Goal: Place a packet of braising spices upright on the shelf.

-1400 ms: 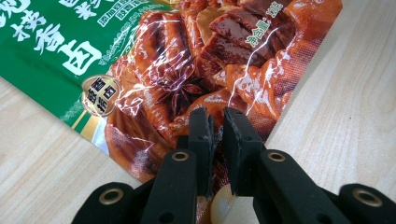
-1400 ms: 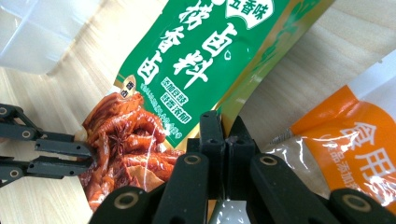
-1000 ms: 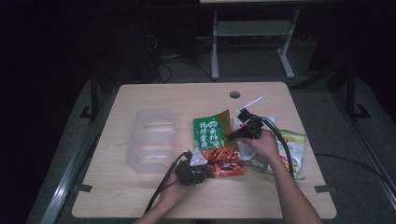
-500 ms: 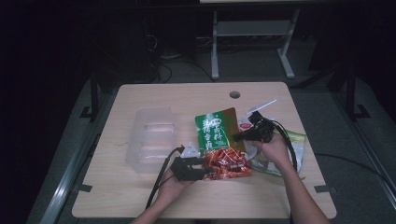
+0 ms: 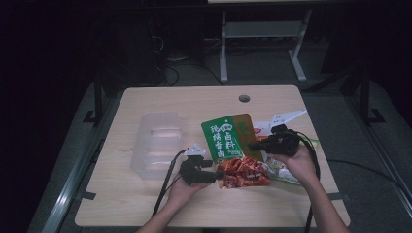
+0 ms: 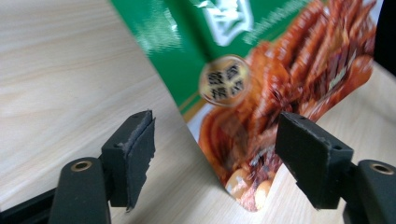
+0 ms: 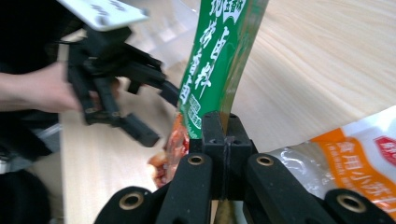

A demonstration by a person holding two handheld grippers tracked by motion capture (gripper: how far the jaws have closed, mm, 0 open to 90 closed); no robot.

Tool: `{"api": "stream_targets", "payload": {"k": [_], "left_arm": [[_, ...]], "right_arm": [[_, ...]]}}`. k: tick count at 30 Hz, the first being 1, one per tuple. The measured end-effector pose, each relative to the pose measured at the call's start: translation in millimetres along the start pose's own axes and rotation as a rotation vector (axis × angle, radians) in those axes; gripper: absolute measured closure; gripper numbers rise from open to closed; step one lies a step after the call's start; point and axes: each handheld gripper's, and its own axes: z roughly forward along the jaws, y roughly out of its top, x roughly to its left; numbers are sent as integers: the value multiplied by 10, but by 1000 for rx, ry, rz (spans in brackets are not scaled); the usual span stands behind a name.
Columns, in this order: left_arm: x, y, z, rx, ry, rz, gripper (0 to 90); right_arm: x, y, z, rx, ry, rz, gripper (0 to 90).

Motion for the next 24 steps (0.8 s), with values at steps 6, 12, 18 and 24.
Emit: {"api": "stream_targets", "payload": {"k": [6,12,18,24], "left_arm": [[45,31,100,-21,-106,-32,436],[40,68,111,-29,-130,-28,601],[-43,66,67,-55,-101,16,777],[-122,54,50,-62,-59,60,839]], "right_arm": [[-35,-109,-89,-40,48,4,898],[-60,-150,-123,-53,57,9,898],[-86,-186,-162,-74,59,21,898],[-84,-190,-158,-59,43,21,896]]}}
